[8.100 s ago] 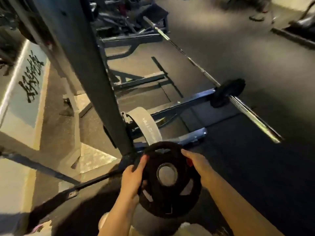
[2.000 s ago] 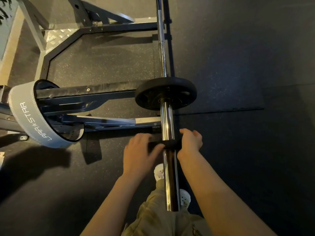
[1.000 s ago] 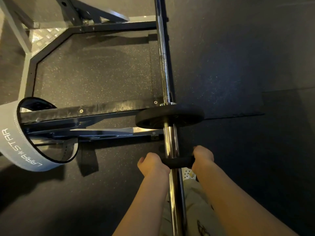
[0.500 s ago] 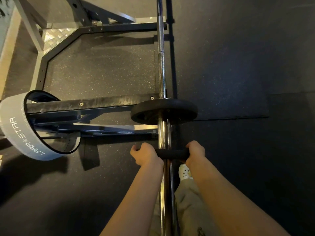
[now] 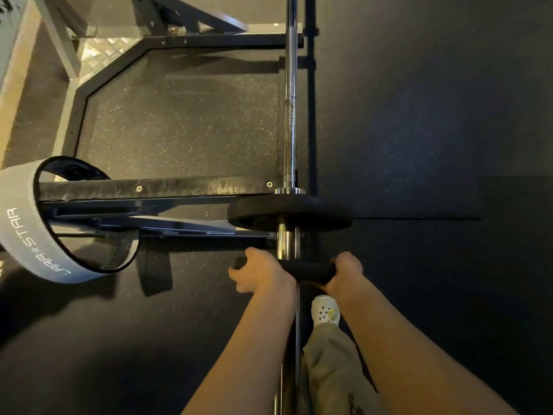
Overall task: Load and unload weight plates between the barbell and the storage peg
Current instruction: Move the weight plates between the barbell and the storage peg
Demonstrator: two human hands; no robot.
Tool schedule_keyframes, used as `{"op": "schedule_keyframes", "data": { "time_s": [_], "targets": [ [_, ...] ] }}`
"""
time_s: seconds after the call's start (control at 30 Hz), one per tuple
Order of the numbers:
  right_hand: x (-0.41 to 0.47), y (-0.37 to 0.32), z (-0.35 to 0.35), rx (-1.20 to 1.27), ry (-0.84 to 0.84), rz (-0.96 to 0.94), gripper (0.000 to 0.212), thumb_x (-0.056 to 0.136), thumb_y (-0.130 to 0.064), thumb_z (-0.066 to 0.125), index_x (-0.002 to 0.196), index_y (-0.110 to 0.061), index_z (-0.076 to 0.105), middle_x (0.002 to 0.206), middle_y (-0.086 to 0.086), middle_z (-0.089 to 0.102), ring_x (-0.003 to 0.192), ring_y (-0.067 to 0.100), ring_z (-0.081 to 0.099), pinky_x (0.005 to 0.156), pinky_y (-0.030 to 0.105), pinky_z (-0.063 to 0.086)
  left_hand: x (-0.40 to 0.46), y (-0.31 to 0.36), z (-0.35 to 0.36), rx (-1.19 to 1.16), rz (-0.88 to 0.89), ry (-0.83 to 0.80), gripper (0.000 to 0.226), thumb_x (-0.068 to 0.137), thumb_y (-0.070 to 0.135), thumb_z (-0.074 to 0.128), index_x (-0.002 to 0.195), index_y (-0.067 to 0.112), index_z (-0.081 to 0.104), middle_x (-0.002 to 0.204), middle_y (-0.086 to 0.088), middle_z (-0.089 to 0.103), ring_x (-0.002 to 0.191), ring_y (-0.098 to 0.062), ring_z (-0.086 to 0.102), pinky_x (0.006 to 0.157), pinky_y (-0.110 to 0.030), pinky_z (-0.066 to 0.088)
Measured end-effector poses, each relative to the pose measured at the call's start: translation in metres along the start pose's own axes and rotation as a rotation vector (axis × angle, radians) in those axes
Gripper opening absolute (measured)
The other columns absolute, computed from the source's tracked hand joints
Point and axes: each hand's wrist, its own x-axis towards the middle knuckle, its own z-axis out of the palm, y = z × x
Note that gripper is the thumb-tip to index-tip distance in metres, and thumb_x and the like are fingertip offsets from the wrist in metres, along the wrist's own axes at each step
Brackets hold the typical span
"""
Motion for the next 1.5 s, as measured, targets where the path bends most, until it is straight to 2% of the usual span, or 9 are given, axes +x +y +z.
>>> {"op": "schedule_keyframes", "data": {
  "time_s": [0.17, 0.3, 0.4, 0.57, 0.8, 1.0, 1.2, 1.37, 1.5],
  "targets": [
    [0.0, -0.004, 0.004, -0.05, -0.029, 0.031, 0.019, 0.097, -0.012, 0.044, 0.116, -0.01, 0.045, 0.095, 0.018, 0.046, 0.085, 0.036, 0.049, 0.094, 0.056, 0.048, 0.006, -0.002, 0.007, -0.007, -0.002, 0.055, 0.058, 0.091, 0.027, 0.061, 0.143, 0.03, 0.036, 0.137, -0.009, 0.041, 0.116, -0.031, 0.05, 0.098, -0.051, 0.046],
    [-0.001, -0.008, 0.003, 0.007, -0.052, 0.062, 0.034, 0.097, -0.012, 0.045, 0.131, -0.013, 0.043, 0.106, 0.019, 0.044, 0.113, 0.041, 0.05, 0.095, 0.059, 0.046, -0.002, 0.001, 0.011, -0.03, 0.024, 0.092, 0.055, 0.095, 0.031, 0.056, 0.146, 0.025, 0.034, 0.139, -0.009, 0.041, 0.118, -0.029, 0.049, 0.099, -0.044, 0.045],
    [0.006, -0.014, 0.006, 0.041, -0.033, 0.062, 0.034, 0.099, -0.016, 0.043, 0.132, -0.011, 0.043, 0.12, 0.019, 0.046, 0.12, 0.044, 0.046, 0.093, 0.062, 0.045, -0.012, 0.0, 0.019, -0.012, 0.094, 0.107, 0.056, 0.097, 0.036, 0.053, 0.147, 0.026, 0.03, 0.142, -0.008, 0.036, 0.118, -0.028, 0.049, 0.097, -0.044, 0.047],
    [0.016, -0.021, 0.008, 0.105, -0.04, 0.095, 0.025, 0.1, -0.023, 0.036, 0.118, -0.009, 0.047, 0.106, 0.022, 0.049, 0.121, 0.043, 0.046, 0.091, 0.06, 0.043, -0.016, -0.005, 0.03, 0.002, 0.166, 0.129, 0.053, 0.1, 0.044, 0.041, 0.149, 0.027, 0.027, 0.146, -0.006, 0.029, 0.118, -0.028, 0.047, 0.096, -0.043, 0.046],
    [0.028, -0.029, 0.012, 0.183, -0.096, 0.185, 0.069, 0.095, -0.062, 0.033, 0.146, -0.016, 0.035, 0.143, 0.02, 0.043, 0.13, 0.043, 0.04, 0.112, 0.063, 0.02, -0.013, -0.006, 0.035, -0.055, 0.142, 0.165, 0.051, 0.102, 0.045, 0.033, 0.15, 0.029, 0.025, 0.15, -0.007, 0.027, 0.127, -0.03, 0.043, 0.103, -0.048, 0.041],
    [0.039, -0.035, 0.013, 0.289, -0.157, 0.179, 0.074, 0.092, -0.067, 0.035, 0.144, -0.014, 0.038, 0.139, 0.021, 0.047, 0.127, 0.044, 0.044, 0.107, 0.061, 0.031, -0.033, -0.009, 0.033, -0.063, 0.197, 0.018, 0.078, 0.09, 0.067, 0.042, 0.153, 0.03, 0.014, 0.155, -0.004, 0.016, 0.135, -0.033, 0.033, 0.104, -0.054, 0.039],
    [0.048, -0.057, 0.029, 0.336, -0.245, 0.103, 0.066, 0.093, -0.064, 0.035, 0.144, -0.021, 0.04, 0.139, 0.018, 0.047, 0.126, 0.045, 0.043, 0.105, 0.061, 0.031, -0.027, 0.008, 0.055, -0.042, 0.232, -0.134, 0.091, 0.083, 0.067, 0.055, 0.153, 0.034, 0.007, 0.154, -0.003, 0.015, 0.133, -0.033, 0.034, 0.101, -0.052, 0.044],
    [0.056, -0.048, 0.018, 0.218, -0.284, 0.068, 0.066, 0.092, -0.063, 0.039, 0.144, -0.021, 0.04, 0.137, 0.018, 0.049, 0.121, 0.043, 0.047, 0.103, 0.057, 0.036, -0.023, 0.004, 0.048, -0.013, 0.297, -0.157, 0.088, 0.083, 0.063, 0.058, 0.152, 0.032, 0.013, 0.15, -0.006, 0.02, 0.128, -0.033, 0.04, 0.1, -0.052, 0.046],
    [0.053, -0.05, 0.006, 0.094, -0.329, 0.028, 0.065, 0.092, -0.06, 0.044, 0.144, -0.021, 0.04, 0.133, 0.019, 0.052, 0.12, 0.04, 0.05, 0.106, 0.055, 0.036, -0.009, 0.015, 0.042, -0.013, 0.232, -0.205, 0.095, 0.071, 0.078, 0.054, 0.149, 0.033, 0.024, 0.144, -0.011, 0.034, 0.122, -0.034, 0.047, 0.098, -0.053, 0.047]
  ]
}}
